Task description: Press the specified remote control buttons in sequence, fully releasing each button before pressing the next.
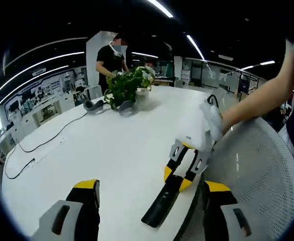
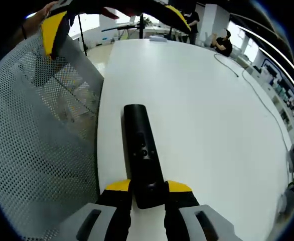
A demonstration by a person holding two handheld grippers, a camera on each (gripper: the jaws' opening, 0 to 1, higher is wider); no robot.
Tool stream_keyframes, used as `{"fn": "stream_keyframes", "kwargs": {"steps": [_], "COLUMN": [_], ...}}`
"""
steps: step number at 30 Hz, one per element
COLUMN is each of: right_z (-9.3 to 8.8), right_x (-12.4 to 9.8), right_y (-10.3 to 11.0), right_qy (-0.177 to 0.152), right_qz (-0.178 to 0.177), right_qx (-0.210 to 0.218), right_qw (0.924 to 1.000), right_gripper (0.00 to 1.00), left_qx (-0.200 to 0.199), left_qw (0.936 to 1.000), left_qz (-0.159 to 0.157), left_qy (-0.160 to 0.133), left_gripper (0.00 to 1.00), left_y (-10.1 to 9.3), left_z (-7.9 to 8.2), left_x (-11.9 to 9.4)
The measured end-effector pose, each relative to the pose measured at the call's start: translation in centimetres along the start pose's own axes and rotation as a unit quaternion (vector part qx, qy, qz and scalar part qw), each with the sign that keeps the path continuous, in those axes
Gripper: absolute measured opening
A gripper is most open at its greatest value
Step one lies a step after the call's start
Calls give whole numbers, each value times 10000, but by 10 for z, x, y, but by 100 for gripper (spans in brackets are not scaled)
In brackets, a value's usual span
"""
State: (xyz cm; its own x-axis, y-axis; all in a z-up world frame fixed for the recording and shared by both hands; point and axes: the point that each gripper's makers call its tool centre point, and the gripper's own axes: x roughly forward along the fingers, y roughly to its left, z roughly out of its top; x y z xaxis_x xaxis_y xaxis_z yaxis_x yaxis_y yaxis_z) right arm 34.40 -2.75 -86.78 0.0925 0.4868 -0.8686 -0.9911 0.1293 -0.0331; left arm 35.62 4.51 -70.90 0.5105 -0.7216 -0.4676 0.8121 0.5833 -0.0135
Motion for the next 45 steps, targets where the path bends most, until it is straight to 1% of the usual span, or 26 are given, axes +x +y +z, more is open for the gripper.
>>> {"fn": "stream_keyframes", "kwargs": {"steps": [2,4,5,7,8,9,12,16,17,18,19,22,24,25,27,28,29,30,31,33,34,35,41,45], "right_z": [0,0,0,0,0,0,0,0,0,0,0,0,1,1,0,0,0,0,1,1,1,1,1,2], "right_x": [0,0,0,0,0,0,0,0,0,0,0,0,-1,0,0,0,0,0,0,-1,0,0,0,0], "right_y": [0,0,0,0,0,0,0,0,0,0,0,0,0,0,-1,-1,-1,-1,-1,-1,-1,-1,-1,0], "right_qy": [-5,-2,1,7,9,9,16,15,17,18,17,-6,-22,-29,-42,-51,-66,-89,-129,-135,-133,-127,-137,-3], "right_qz": [-2,-1,-2,-5,-8,-10,-19,-30,-33,-36,-38,-51,-61,-70,-80,-83,-87,-88,-99,-99,-101,-103,-90,-81], "right_qx": [10,22,31,37,40,48,65,94,99,106,112,161,199,222,226,239,250,251,331,325,325,321,321,246], "right_qw": [10000,10000,10000,10000,10000,10000,10000,9999,9999,9999,9999,9999,9998,9997,9997,9997,9996,9996,9993,9993,9993,9993,9993,9997], "right_gripper": [22,22,22,22,22,22,22,22,22,22,22,22,22,22,22,22,22,23,23,23,23,23,23,22], "left_qx": [-74,-50,-28,-77,-130,-214,-360,-418,-429,-385,-359,-411,-556,-657,-788,-852,-776,-674,-536,-613,-734,-768,-765,-751], "left_qw": [9995,9985,9974,9960,9939,9923,9885,9845,9842,9831,9827,9819,9774,9732,9680,9672,9692,9692,9679,9676,9670,9668,9618,9598], "left_qz": [193,397,513,635,726,784,914,1117,1142,1263,1316,1398,1503,1573,1648,1639,1632,1703,1797,1781,1831,1852,2056,2164], "left_qy": [-219,-380,-514,-631,-824,-930,-1150,-1287,-1281,-1268,-1252,-1212,-1382,-1543,-1720,-1745,-1673,-1645,-1672,-1682,-1610,-1581,-1637,-1619], "left_gripper": [92,94,94,96,97,98,100,100,100,100,100,99,99,99,100,100,100,100,99,99,99,99,98,97], "left_y": [3,5,5,5,5,4,3,1,0,0,0,-3,-2,-1,0,0,-2,0,3,5,8,10,14,17], "left_z": [9,17,22,27,33,36,40,37,35,33,31,25,24,25,26,24,23,23,25,23,19,18,18,17], "left_x": [-7,-13,-17,-23,-27,-31,-41,-51,-52,-55,-56,-59,-62,-64,-66,-66,-64,-64,-64,-62,-61,-62,-67,-70]}}
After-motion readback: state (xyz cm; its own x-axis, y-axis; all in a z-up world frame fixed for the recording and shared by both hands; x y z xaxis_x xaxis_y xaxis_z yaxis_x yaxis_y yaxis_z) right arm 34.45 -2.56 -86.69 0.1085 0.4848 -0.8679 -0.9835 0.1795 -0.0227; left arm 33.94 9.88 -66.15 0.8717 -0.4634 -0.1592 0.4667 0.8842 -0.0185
